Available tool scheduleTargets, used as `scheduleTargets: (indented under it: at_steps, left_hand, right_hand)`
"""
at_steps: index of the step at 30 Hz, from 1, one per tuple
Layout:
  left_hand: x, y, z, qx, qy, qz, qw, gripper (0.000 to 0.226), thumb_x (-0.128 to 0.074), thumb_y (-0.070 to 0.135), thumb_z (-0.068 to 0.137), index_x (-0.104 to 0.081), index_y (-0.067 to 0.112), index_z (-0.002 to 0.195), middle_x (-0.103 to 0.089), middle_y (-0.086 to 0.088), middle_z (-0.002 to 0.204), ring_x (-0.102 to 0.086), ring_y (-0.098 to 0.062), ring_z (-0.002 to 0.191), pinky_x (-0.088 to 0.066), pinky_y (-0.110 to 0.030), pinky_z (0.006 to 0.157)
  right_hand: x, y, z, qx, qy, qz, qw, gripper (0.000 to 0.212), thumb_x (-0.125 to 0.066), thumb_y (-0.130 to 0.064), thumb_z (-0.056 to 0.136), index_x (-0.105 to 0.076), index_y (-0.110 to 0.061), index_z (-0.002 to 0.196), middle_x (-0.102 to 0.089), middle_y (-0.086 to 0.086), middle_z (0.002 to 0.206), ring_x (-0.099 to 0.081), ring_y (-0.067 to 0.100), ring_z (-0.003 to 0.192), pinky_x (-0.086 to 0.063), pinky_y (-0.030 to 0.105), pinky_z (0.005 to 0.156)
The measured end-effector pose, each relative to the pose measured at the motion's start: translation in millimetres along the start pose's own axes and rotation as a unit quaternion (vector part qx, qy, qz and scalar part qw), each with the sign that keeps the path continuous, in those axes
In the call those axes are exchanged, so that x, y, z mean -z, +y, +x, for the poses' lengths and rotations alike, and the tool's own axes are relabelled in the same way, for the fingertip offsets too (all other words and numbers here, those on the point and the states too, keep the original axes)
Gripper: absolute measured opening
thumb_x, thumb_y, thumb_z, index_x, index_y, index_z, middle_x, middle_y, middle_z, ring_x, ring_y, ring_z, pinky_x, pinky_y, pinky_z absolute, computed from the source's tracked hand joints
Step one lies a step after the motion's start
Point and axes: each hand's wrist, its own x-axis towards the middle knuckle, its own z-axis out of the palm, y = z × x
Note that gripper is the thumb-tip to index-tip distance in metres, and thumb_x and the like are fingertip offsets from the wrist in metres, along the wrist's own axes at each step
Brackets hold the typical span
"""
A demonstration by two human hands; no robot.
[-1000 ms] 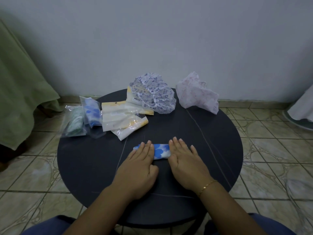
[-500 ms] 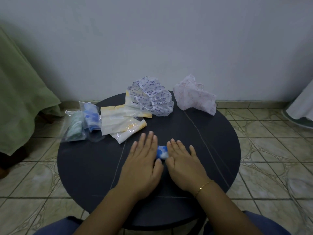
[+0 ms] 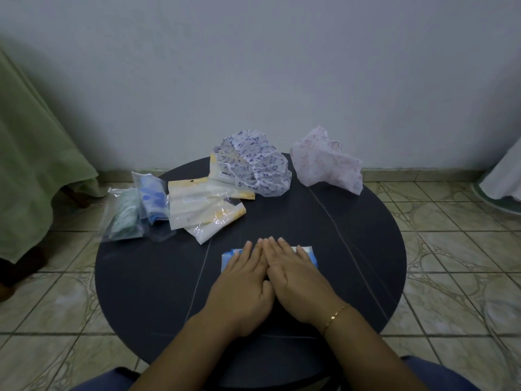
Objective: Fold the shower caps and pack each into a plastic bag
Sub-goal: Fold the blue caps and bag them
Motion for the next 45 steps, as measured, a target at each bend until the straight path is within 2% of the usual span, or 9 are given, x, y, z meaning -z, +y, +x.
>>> scheduleTargets:
  at_steps: [8,15,19,23,27,29,32,38,45]
  left_hand:
    - [1.1,-16.9,-8.0,0.055,-0.002,0.063,0.997,0.069,-0.005,0.044,0.085,0.008,0.024,0.150,0.017,0.012,0.155,0.020,0.005,0.133,0.011,-0.023,0.114]
    - [0.4,-12.3,-12.3,0.202,0.112,0.072,0.970,0.069,-0.017,0.060,0.094,-0.007,0.021,0.151,-0.001,0.001,0.159,0.010,-0.015,0.145,0.008,-0.038,0.116]
    - [1.5,-2.0,-15.6,0.216,0.171,0.007,0.961,0.046,-0.035,0.056,0.093,-0.051,0.027,0.125,-0.045,0.006,0.131,-0.026,-0.013,0.134,-0.002,-0.039,0.118]
    - [1.8,10.1,-14.2,0.215,0.158,-0.101,0.958,0.028,-0.037,0.049,0.095,-0.058,0.036,0.107,-0.053,0.017,0.114,-0.039,-0.004,0.121,0.007,-0.042,0.115]
    - [16.1,13.4,-14.0,0.199,0.209,-0.458,0.841,0.014,-0.057,0.028,0.092,-0.052,0.032,0.105,-0.066,0.012,0.102,-0.063,0.001,0.093,-0.046,-0.025,0.095]
    - [23.4,12.7,-14.1,0.182,0.240,-0.529,0.794,0.020,-0.059,0.017,0.091,-0.053,0.026,0.108,-0.071,0.007,0.097,-0.068,-0.004,0.083,-0.052,-0.017,0.071]
    - [31.9,3.7,-12.9,0.174,0.254,-0.560,0.769,0.022,-0.059,0.012,0.091,-0.055,0.028,0.106,-0.074,0.008,0.092,-0.070,-0.007,0.084,-0.053,-0.022,0.072]
    - [50.8,-30.5,-4.4,0.215,0.301,-0.222,0.902,0.015,-0.058,0.042,0.086,-0.056,0.044,0.100,-0.053,0.023,0.117,-0.043,-0.006,0.120,-0.027,-0.034,0.106]
    - [81.9,-84.7,18.4,0.237,0.360,-0.139,0.891,0.067,-0.058,0.012,0.088,-0.028,0.021,0.147,-0.044,-0.009,0.134,-0.034,-0.027,0.126,-0.028,-0.039,0.105]
  right_hand:
    - [14.0,16.6,-14.0,-0.072,-0.014,-0.076,0.994,0.051,-0.012,-0.027,0.101,-0.002,-0.022,0.151,0.004,-0.011,0.158,0.007,0.002,0.143,0.009,0.034,0.118]
    - [10.0,1.9,-22.1,-0.108,0.155,-0.071,0.979,0.043,-0.036,-0.039,0.096,-0.046,-0.028,0.136,-0.055,-0.009,0.126,-0.047,0.011,0.115,-0.032,0.028,0.096]
    - [0.2,-7.4,-17.5,-0.153,0.144,0.050,0.976,0.037,-0.046,-0.049,0.090,-0.057,-0.029,0.119,-0.057,-0.006,0.104,-0.053,0.012,0.100,-0.037,0.031,0.090]
    - [-9.1,-11.0,-9.9,-0.146,0.128,0.107,0.975,0.032,-0.043,-0.056,0.089,-0.062,-0.038,0.108,-0.062,-0.011,0.094,-0.053,0.007,0.098,-0.030,0.033,0.087]
    - [-10.6,-25.7,-7.2,-0.080,0.163,0.286,0.941,0.027,-0.050,-0.035,0.094,-0.060,-0.042,0.118,-0.062,-0.012,0.102,-0.058,0.002,0.097,-0.043,0.025,0.092]
    - [-8.1,-34.6,-6.6,-0.048,0.164,0.421,0.891,0.034,-0.053,-0.022,0.094,-0.054,-0.038,0.124,-0.064,-0.013,0.107,-0.063,-0.003,0.096,-0.047,0.011,0.079]
    - [-5.4,-41.7,-1.4,-0.032,0.108,0.550,0.827,0.041,-0.055,-0.013,0.093,-0.051,-0.028,0.131,-0.070,-0.013,0.108,-0.064,0.000,0.101,-0.050,0.015,0.084]
    - [-10.4,-44.6,16.3,-0.057,0.131,0.621,0.770,0.045,-0.056,-0.001,0.089,-0.052,-0.015,0.132,-0.072,-0.007,0.105,-0.067,0.013,0.100,-0.051,0.035,0.094]
    - [-12.8,-37.9,25.6,-0.079,0.140,0.624,0.764,0.046,-0.061,-0.008,0.087,-0.052,-0.019,0.131,-0.072,-0.009,0.104,-0.068,0.012,0.097,-0.050,0.040,0.095]
